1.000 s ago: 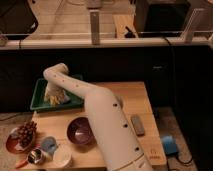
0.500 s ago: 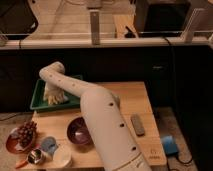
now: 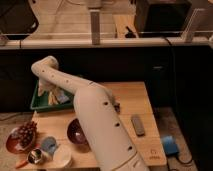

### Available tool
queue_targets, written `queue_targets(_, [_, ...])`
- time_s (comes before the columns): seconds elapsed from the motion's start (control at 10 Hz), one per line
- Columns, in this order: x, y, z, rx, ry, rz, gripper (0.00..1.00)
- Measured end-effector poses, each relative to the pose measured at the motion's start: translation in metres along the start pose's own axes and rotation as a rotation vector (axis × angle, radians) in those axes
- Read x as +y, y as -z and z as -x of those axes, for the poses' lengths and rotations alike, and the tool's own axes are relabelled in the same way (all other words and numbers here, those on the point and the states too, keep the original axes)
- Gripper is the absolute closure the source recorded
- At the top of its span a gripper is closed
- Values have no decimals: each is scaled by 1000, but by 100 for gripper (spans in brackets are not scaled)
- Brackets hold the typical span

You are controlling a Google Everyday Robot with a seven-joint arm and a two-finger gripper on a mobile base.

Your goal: Place banana in paper cup

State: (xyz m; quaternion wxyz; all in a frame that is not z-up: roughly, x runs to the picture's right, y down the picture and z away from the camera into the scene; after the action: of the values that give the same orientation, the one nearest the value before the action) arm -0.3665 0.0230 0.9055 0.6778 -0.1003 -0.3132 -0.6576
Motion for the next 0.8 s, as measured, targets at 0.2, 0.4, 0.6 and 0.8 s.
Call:
queue_targets(0.2, [1, -14, 2, -23, -1, -37, 23])
queue_targets(0.4, [5, -27, 6, -53, -9, -43, 23])
queue_targets(0.6, [13, -35, 8, -67, -20, -46, 31])
queue_targets(0.8, [14, -36, 8, -73, -24, -52, 34])
